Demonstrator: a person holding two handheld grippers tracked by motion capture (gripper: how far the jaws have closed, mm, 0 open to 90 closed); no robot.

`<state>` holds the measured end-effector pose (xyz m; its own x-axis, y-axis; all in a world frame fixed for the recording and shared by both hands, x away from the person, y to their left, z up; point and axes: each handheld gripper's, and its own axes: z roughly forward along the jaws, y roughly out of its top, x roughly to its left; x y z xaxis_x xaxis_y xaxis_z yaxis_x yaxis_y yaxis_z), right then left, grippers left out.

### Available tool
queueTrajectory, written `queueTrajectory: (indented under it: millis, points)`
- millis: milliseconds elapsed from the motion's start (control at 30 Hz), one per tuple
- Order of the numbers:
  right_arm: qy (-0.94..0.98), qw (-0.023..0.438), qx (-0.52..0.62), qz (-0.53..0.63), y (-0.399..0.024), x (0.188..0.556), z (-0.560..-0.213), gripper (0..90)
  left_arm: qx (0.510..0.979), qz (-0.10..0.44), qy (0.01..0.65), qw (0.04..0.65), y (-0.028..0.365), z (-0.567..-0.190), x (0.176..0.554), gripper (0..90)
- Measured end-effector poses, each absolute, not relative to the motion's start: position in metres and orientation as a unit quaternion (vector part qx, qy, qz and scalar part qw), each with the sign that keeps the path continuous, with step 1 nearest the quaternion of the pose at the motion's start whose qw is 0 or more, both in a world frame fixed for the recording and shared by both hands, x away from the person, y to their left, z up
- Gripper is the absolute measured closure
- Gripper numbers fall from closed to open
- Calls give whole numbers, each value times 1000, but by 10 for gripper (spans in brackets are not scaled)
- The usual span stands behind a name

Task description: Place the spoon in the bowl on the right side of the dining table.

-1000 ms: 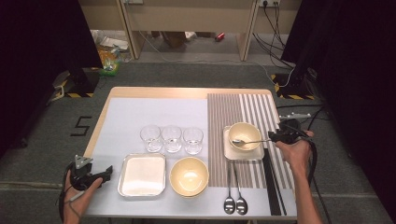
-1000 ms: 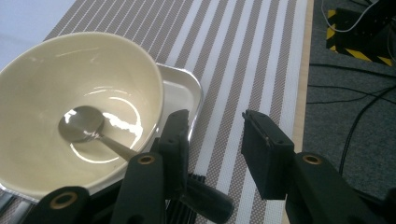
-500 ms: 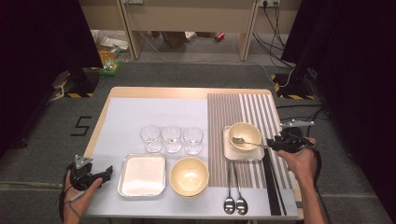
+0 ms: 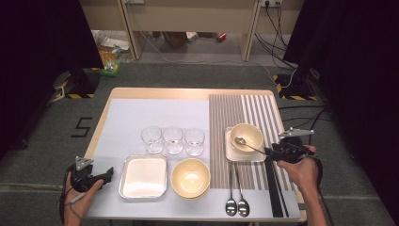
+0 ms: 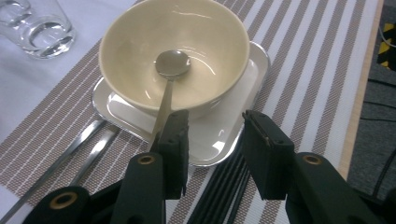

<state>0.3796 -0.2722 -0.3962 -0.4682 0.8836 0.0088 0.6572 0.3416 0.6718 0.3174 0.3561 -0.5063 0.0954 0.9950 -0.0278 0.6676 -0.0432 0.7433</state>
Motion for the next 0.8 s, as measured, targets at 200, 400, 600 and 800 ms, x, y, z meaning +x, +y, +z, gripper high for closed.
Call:
queueTrajectory:
  millis: [200,400,600,800]
  points:
    - [803,181,473,315,-266,374,-395,607,672,264,618,310,356,-506,317,123]
    - [808,177,460,322,-254,369,-395,594,672,265,618,310,356,-506,317,123]
    - [812,174,453,325,-244,369,-396,584,672,264,618,310,356,-506,317,123]
    - [818,173,444,324,-236,371,-397,582,672,265,618,310,356,-506,317,123]
